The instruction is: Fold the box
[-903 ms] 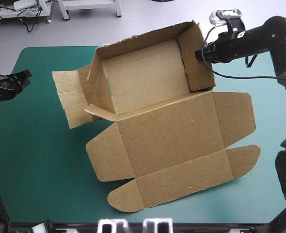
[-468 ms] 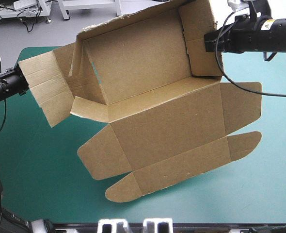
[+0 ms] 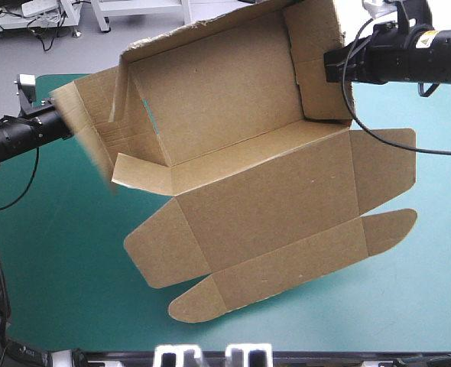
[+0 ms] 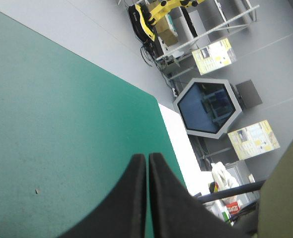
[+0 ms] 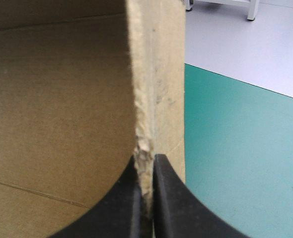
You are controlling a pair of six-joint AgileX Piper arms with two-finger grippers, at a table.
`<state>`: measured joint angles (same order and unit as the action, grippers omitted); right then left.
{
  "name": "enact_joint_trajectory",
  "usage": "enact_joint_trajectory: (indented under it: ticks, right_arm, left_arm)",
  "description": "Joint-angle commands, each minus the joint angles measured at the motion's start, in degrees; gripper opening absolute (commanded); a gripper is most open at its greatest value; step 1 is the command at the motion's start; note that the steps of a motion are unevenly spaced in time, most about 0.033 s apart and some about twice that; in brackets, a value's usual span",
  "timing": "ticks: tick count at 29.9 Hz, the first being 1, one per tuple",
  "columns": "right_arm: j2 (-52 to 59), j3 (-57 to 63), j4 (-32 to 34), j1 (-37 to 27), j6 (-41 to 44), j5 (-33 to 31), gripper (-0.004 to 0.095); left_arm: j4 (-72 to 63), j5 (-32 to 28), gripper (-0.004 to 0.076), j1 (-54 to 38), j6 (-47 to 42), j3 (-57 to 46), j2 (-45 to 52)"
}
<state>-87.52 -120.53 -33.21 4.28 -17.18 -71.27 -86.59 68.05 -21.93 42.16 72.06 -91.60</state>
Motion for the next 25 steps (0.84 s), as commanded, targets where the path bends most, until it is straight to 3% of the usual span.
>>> enact_joint_trajectory:
  ticks: [1, 25]
  right_arm:
    - [1.0, -1.6, -3.0, -0.4, 0.2, 3.9, -0.0009]
    - [-4.5, -1.6, -6.6, -0.4, 0.2, 12.7, -0.0009]
  left_arm:
    - [-2.5, 6.6, 0.0005, 1.6, 0.4, 1.9, 4.8]
    - [6.7, 6.2, 0.0005, 4.2, -6.9, 1.9, 18.7]
